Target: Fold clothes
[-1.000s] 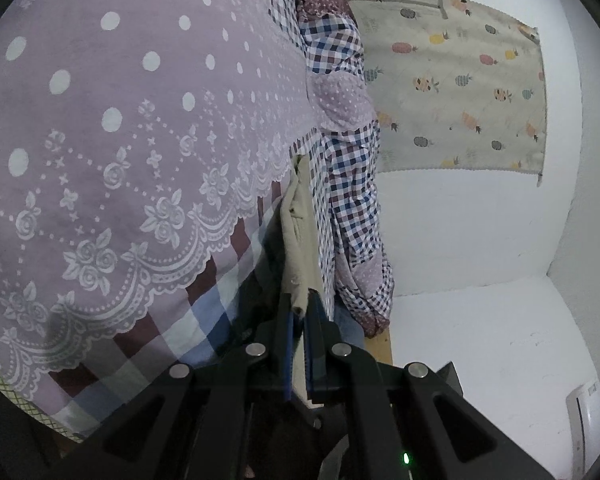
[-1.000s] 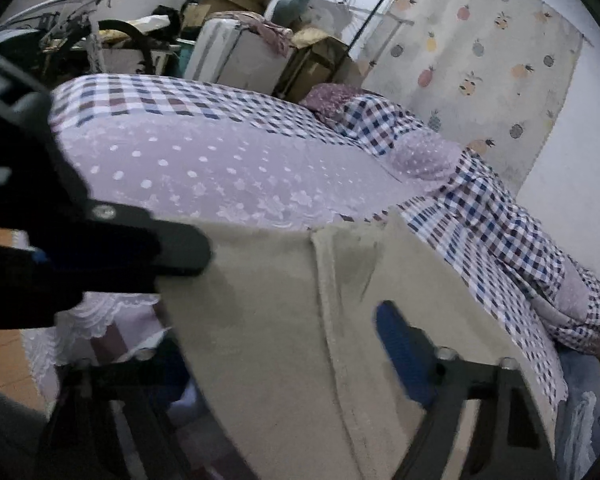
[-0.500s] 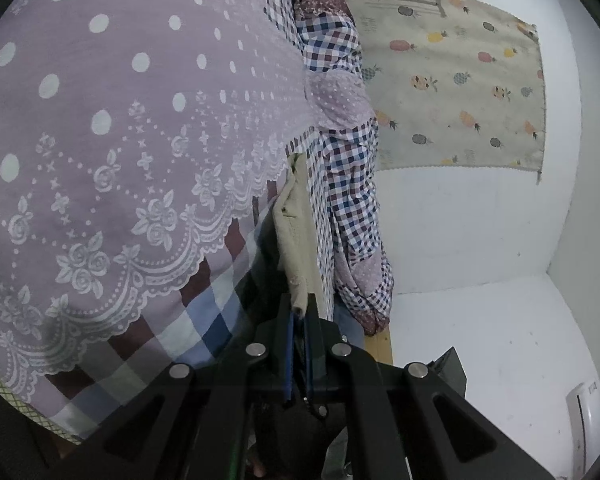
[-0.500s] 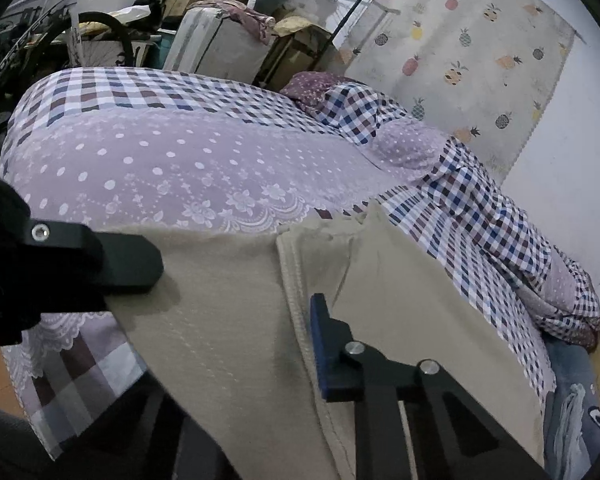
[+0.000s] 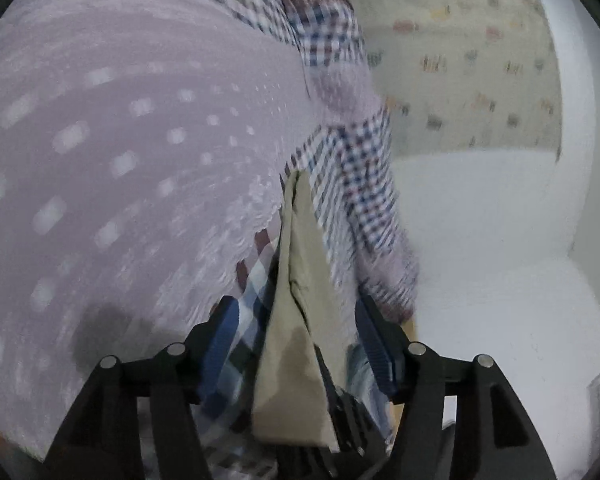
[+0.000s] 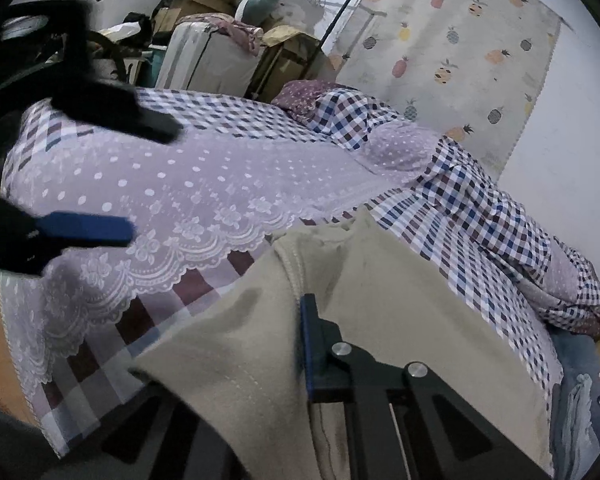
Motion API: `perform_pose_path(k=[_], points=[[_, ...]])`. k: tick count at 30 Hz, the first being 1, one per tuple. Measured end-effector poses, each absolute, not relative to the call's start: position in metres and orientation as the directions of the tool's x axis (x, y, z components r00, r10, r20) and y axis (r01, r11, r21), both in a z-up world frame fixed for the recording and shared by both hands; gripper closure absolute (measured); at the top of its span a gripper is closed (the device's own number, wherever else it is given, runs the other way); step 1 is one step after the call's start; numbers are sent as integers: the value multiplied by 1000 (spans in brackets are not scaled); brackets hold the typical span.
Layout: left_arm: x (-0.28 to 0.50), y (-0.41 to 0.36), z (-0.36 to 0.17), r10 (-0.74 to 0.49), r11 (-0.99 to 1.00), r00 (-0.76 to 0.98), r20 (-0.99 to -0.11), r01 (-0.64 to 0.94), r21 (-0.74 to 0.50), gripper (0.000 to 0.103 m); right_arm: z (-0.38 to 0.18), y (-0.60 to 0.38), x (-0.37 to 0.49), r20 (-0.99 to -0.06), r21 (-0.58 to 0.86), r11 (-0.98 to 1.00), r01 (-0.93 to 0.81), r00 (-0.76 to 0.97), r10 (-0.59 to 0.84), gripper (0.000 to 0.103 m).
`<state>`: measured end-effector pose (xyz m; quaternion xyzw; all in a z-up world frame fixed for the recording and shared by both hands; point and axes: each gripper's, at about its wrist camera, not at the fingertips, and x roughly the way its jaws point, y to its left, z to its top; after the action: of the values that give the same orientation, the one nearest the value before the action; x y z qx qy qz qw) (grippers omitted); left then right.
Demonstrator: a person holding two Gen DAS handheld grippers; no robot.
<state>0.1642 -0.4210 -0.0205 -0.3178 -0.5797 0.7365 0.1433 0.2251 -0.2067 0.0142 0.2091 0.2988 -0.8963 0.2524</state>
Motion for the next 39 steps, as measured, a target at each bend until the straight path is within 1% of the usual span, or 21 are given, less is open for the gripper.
perform_pose_path(k=[5,10,15,21,25,26,28,29,30,33,39], points=[[90,-401,-13,633,-429,-650,-421,158,-889,38,22,-198,222,-523,-395,-717,575,-782,-339,100],[31,-372,-7,670,-543,-552,-497,92,-834,38,30,-188,218,-529,-350,-737,579,-771,-355,100],[-25,-355,-9,654,-634,-484,-582,71,-770,38,39,-174,217,-527,-303,-752,585,-761,-379,100],[-71,-340,-20,627,-683,-460,-628,63,-728,39,55,-155,210,-523,-248,-775,581,-754,-398,100],[-93,-329,-23,617,-704,-453,-643,47,-709,41,60,-147,207,-521,-229,-781,582,-751,-406,100],[-98,-328,-24,619,-701,-451,-643,50,-711,46,61,-145,206,-521,-225,-782,581,-750,-408,100],[-109,-327,-27,625,-694,-445,-641,59,-717,65,63,-141,204,-521,-219,-783,581,-749,-410,100],[-111,-327,-28,629,-690,-443,-639,59,-721,83,63,-140,205,-522,-218,-784,581,-748,-410,100],[-112,-326,-27,634,-686,-440,-636,58,-725,87,64,-139,206,-520,-218,-785,581,-749,-410,100],[-114,-324,-19,632,-687,-453,-628,46,-725,93,67,-135,209,-516,-216,-787,579,-751,-411,100],[-109,-306,32,627,-686,-510,-589,-4,-727,95,74,-127,218,-496,-212,-796,567,-764,-412,100]])
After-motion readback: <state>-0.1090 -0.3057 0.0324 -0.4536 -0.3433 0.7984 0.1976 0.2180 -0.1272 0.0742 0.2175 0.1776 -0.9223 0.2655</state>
